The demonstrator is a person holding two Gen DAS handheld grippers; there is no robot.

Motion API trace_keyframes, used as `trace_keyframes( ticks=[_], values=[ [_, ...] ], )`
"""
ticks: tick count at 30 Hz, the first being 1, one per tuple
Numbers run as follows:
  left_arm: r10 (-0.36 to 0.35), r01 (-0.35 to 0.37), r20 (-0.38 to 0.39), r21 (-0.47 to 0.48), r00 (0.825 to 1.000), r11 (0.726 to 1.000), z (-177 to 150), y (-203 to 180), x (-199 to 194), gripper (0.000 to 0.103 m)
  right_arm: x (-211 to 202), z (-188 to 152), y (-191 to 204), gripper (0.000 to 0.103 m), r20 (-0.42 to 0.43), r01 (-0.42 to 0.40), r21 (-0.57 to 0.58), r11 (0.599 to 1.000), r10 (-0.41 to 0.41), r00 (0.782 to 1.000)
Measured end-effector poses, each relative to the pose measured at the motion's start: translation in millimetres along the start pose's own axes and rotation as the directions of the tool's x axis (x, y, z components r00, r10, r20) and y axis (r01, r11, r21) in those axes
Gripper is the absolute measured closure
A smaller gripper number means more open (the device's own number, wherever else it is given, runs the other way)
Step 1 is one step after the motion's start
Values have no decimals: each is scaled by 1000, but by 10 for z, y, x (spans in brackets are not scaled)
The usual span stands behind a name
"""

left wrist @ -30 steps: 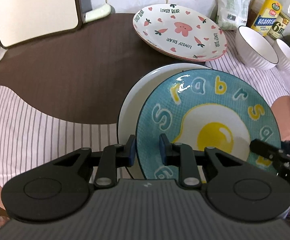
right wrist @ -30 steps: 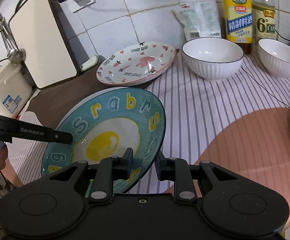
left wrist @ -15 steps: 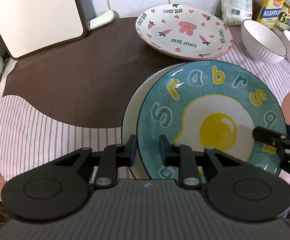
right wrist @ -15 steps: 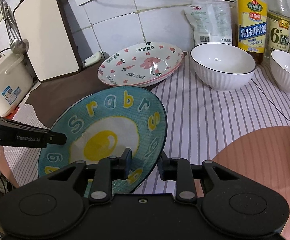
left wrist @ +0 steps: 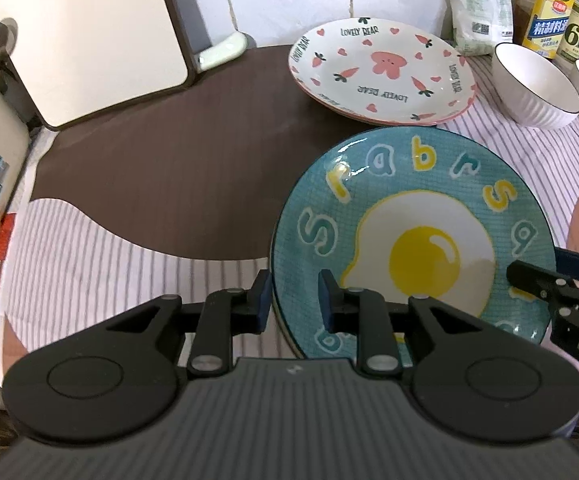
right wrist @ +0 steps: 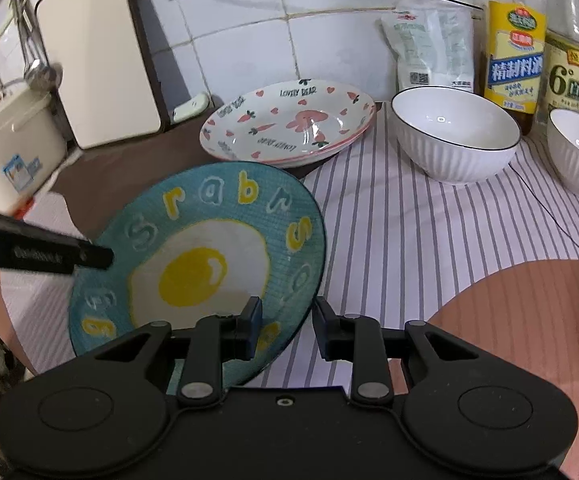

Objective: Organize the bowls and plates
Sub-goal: 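Release the blue plate and grasp the pink Lovely Bear plate's rim with the right tool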

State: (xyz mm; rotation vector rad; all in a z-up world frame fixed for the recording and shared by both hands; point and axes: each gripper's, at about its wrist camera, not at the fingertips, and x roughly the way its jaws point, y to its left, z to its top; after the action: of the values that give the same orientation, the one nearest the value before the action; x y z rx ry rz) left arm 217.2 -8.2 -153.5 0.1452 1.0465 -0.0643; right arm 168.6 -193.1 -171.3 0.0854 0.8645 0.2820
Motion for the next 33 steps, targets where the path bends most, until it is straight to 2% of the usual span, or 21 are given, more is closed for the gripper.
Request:
trace_keyframes(
  ticks=[3,7,14,18,20,22,24,30,33],
  values=[
    [-44,44,7,-13,999,999,17,83,-58,79,-56,3,6,69,15,15,-5,1000,-15,1000],
    [-91,91,38,-10,995,996,67,140,-207,79,-272,81,-17,69,81,17,6,1000,-17,997],
    [-171,175,135,-23,976,984,254,305,-552,77,-706,396,-43,68,216,-15,2,1000,14,976],
    [-214,224,189,-35,958,974,416,460,-694,70,-784,582,-48,57,251,-44,1,999,42,967],
    [-225,238,213,-33,951,971,505,531,-708,67,-746,669,-78,56,258,-57,21,998,50,965],
    [-230,243,242,-25,942,970,599,601,-676,61,-660,730,-118,49,246,-72,52,996,57,968],
    [-234,248,262,-20,936,969,690,654,-582,59,-527,773,-142,47,233,-73,86,994,51,971],
    [-251,278,284,-58,926,959,912,764,-132,50,18,789,-314,43,189,-123,268,955,74,979],
    [-271,300,286,-60,919,952,1048,762,140,43,285,827,-393,43,148,-101,323,941,55,987]
  ],
)
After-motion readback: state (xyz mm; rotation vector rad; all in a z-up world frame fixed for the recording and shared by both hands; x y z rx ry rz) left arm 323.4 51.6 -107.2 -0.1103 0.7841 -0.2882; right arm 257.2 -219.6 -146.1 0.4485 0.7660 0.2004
